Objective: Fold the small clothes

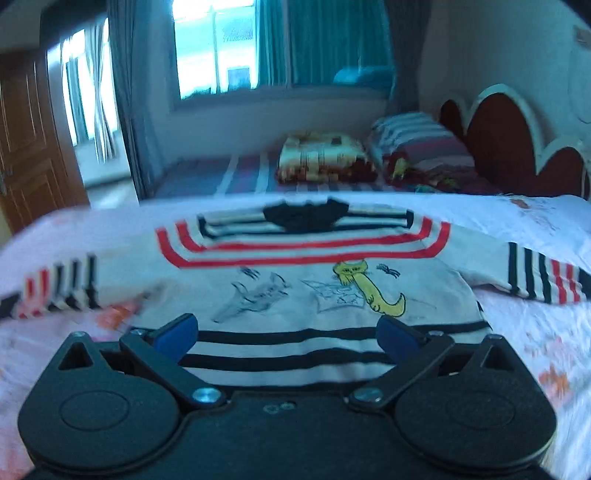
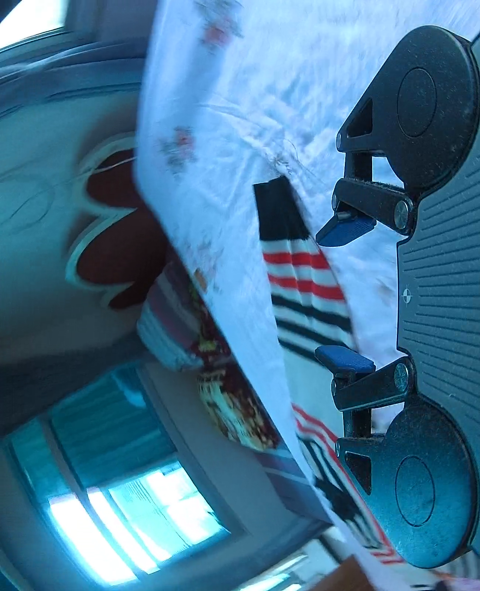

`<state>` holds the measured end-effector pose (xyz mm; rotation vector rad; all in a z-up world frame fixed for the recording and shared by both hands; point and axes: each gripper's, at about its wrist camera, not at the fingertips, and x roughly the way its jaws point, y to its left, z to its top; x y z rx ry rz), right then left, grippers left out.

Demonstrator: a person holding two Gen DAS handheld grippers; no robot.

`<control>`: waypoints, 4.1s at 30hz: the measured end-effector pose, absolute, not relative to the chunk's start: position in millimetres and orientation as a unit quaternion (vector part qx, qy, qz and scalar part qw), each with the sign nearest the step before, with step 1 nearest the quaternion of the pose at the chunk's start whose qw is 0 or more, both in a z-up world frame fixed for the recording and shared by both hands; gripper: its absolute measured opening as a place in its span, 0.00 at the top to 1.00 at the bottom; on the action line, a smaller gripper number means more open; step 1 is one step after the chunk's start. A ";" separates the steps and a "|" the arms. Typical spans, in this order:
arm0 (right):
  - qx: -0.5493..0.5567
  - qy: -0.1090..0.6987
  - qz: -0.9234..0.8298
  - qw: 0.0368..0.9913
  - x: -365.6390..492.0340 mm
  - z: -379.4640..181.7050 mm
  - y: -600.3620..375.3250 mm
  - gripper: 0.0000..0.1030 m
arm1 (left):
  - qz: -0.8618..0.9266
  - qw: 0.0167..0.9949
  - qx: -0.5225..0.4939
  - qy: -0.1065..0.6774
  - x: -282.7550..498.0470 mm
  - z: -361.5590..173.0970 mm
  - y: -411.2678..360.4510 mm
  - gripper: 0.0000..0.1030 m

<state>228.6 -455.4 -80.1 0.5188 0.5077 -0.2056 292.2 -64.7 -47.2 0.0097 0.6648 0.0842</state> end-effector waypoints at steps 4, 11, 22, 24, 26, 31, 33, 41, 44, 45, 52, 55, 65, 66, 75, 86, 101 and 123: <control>0.312 0.265 -0.121 0.904 274.2 -123.1 -497.4 0.42 | 0.068 0.938 -0.014 0.340 332.7 -61.9 -69.3 0.01; 0.369 0.281 -0.136 0.875 301.5 -165.5 -529.7 0.55 | 0.059 0.927 -0.025 0.370 376.6 -86.1 -80.4 0.01; 0.401 0.268 -0.157 0.862 314.2 -179.8 -546.1 0.92 | 0.079 0.917 -0.008 0.390 393.3 -103.7 -45.5 0.01; 0.380 0.270 -0.160 0.870 320.4 -177.3 -542.0 0.93 | 0.075 0.917 -0.010 0.391 395.0 -105.4 -32.2 0.01; 0.346 0.275 -0.164 0.882 326.7 -170.1 -532.6 0.93 | 0.066 0.916 -0.015 0.396 398.2 -108.5 -19.3 0.01; 0.287 0.278 -0.180 0.899 333.4 -148.3 -510.4 0.93 | 0.054 0.913 -0.004 0.404 402.5 -110.7 3.1 0.01; 0.275 0.283 -0.193 0.898 337.2 -145.8 -503.8 0.94 | 0.054 0.915 0.003 0.401 401.6 -108.9 12.0 0.01; 0.244 0.268 -0.186 0.913 355.5 -125.0 -463.4 0.93 | 0.071 0.909 0.005 0.411 400.8 -116.5 50.7 0.01; 0.238 0.265 -0.170 0.919 359.8 -116.5 -445.2 0.93 | 0.075 0.906 0.006 0.416 399.0 -117.7 58.1 0.01; 0.232 0.266 -0.162 0.921 362.2 -113.7 -438.5 0.93 | 0.076 0.907 0.007 0.414 397.8 -116.9 59.9 0.01; 0.209 0.270 -0.112 0.933 381.1 -98.7 -386.0 0.93 | 0.078 0.908 -0.001 0.411 390.9 -113.1 73.0 0.01; 0.200 0.276 -0.088 0.936 388.7 -99.2 -359.6 0.93 | 0.079 0.908 -0.004 0.411 387.8 -111.5 80.4 0.01; 0.198 0.305 -0.010 0.931 410.8 -119.8 -269.5 0.93 | 0.096 0.905 -0.022 0.413 377.7 -110.5 122.7 0.01; 0.197 0.309 -0.003 0.930 413.3 -122.1 -260.8 0.93 | 0.097 0.905 -0.029 0.414 377.1 -110.9 127.8 0.01; 0.184 0.335 0.073 0.921 430.0 -139.7 -175.0 0.93 | 0.100 0.905 -0.056 0.410 371.4 -109.7 159.5 0.01; 0.110 0.351 0.179 0.912 428.1 -167.1 -92.1 0.58 | 0.090 0.912 -0.084 0.392 371.9 -99.9 167.5 0.01; 0.192 0.320 0.097 0.923 367.4 -144.9 -200.1 0.55 | -0.155 0.868 -0.229 0.412 447.1 -117.5 33.0 0.61; 0.321 0.315 0.064 0.891 367.2 -144.2 -275.7 0.55 | -0.075 0.901 -0.159 0.396 460.7 -117.1 55.9 0.95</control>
